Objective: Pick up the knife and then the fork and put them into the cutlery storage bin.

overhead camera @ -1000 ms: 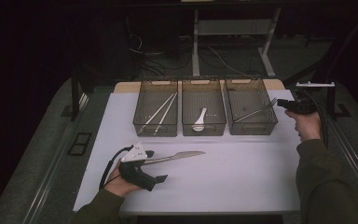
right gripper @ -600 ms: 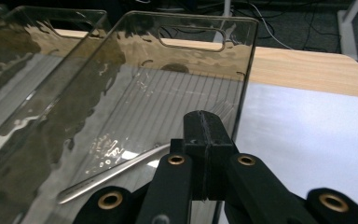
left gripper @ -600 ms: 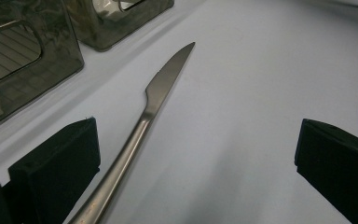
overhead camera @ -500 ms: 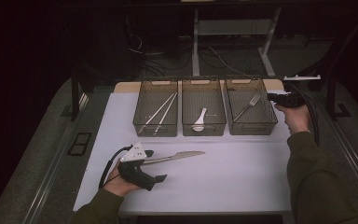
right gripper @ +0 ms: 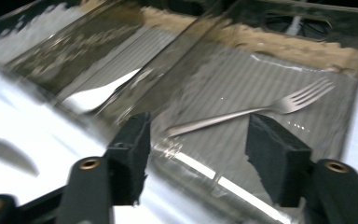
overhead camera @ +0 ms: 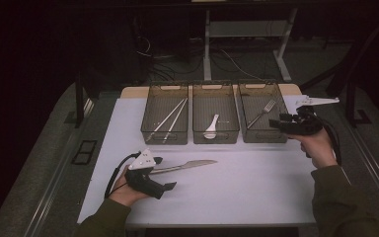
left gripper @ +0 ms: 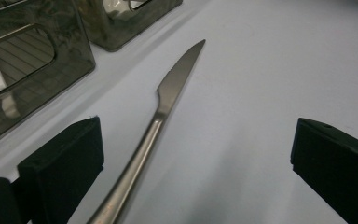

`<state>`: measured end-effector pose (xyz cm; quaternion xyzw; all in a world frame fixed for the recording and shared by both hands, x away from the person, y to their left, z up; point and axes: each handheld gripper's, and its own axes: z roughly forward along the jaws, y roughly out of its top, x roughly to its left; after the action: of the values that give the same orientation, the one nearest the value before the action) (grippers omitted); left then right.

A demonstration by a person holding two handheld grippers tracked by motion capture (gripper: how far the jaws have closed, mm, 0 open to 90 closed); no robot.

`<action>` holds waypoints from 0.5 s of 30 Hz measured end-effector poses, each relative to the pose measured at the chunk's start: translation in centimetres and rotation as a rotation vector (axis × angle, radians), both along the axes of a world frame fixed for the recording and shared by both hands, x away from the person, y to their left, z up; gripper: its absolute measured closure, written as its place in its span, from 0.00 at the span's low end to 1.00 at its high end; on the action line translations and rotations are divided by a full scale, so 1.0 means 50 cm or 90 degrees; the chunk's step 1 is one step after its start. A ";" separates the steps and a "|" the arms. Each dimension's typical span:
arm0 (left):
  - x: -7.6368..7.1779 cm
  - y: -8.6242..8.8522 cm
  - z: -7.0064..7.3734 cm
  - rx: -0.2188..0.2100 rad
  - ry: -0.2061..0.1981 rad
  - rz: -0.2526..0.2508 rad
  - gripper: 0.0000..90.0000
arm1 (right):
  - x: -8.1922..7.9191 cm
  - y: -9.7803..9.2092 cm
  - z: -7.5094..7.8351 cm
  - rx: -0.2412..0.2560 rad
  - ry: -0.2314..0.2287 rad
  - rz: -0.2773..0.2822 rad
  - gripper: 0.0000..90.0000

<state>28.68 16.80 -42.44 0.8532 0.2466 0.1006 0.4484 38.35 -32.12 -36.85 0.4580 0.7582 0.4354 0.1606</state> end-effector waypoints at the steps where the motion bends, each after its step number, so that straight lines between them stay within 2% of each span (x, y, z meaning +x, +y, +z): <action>1: 0.004 0.002 0.001 0.006 -0.004 -0.001 0.05 | -0.011 0.006 -0.001 -0.001 -0.001 0.006 0.41; 5: 0.023 0.003 0.004 0.010 -0.004 0.008 0.16 | -0.051 0.027 -0.008 0.004 -0.014 0.039 0.36; 8: 0.042 0.003 0.004 0.024 0.006 -0.007 0.27 | -0.079 0.041 -0.016 0.005 -0.020 0.064 0.35; 13: 0.070 -0.007 -0.002 0.038 0.025 -0.034 0.45 | -0.123 0.054 -0.029 0.023 -0.021 0.094 0.35; 15: 0.081 -0.014 -0.009 0.056 0.028 -0.045 0.50 | -0.139 0.058 -0.036 0.024 -0.022 0.105 0.34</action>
<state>32.71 16.10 -42.90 0.8823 0.2213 0.0765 0.4083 31.39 -29.23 -38.65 0.3896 0.7820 0.4693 0.1285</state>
